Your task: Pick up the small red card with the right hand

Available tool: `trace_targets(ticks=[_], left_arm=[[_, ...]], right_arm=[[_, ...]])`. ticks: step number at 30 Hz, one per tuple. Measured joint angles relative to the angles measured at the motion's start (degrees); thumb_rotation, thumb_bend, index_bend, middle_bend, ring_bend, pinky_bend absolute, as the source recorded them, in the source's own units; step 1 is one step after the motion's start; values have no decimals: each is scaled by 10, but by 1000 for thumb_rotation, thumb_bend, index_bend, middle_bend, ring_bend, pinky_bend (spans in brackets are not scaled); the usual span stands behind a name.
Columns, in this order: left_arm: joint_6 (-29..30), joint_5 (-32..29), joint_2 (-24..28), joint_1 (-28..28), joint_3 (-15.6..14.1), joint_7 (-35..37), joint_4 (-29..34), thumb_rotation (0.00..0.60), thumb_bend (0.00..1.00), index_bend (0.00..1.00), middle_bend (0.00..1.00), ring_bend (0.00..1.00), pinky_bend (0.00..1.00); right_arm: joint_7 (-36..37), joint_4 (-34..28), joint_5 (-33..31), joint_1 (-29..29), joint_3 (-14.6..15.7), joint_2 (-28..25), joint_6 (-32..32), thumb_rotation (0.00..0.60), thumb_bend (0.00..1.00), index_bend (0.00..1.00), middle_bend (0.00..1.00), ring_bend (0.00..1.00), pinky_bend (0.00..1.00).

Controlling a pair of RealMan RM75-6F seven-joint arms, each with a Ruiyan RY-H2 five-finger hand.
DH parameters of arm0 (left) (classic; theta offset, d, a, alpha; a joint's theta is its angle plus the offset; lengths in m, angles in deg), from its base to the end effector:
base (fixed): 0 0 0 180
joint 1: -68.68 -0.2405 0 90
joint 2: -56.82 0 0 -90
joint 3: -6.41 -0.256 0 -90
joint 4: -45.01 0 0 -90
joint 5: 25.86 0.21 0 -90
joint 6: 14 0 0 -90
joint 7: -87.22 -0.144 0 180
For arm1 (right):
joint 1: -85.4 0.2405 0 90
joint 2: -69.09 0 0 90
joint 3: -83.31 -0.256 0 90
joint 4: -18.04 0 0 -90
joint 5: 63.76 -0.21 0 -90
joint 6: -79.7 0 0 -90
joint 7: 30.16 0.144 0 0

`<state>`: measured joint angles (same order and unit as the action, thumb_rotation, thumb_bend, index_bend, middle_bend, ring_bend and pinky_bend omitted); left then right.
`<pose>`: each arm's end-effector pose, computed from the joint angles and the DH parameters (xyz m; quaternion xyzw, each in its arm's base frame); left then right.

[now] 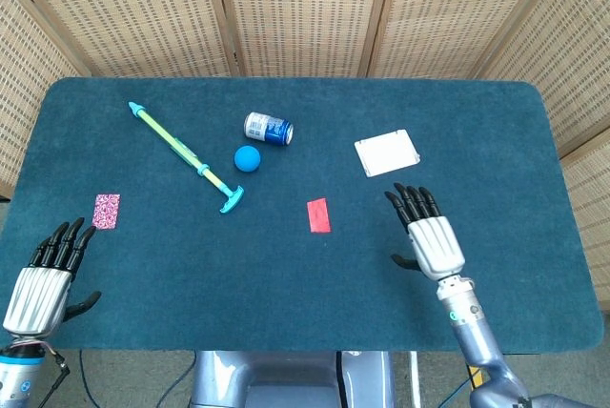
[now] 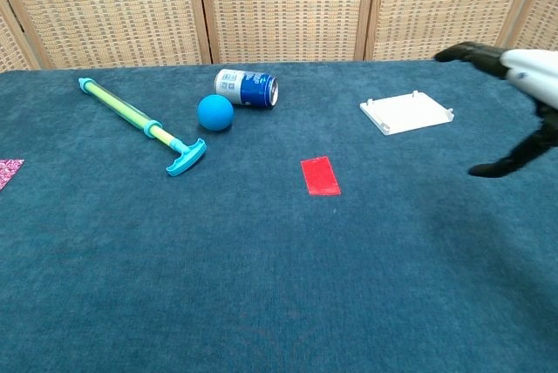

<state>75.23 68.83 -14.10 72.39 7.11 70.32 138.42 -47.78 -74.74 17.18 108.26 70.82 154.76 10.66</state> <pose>-0.2772 0.1644 0.1186 -0.6505 -0.2977 -0.3789 0.5871 -0.1864 -0.2808 0.0338 0.6619 -0.3674 0.4514 0.4724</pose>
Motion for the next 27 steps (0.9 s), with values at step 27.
trace_targets(ticks=[27], left_arm=[[-22, -56, 7, 11, 20, 26, -12, 600, 90, 0, 0, 0, 158]], right_arm=[[-49, 244, -134, 148, -73, 265, 62, 600, 132, 0, 0, 0, 0]])
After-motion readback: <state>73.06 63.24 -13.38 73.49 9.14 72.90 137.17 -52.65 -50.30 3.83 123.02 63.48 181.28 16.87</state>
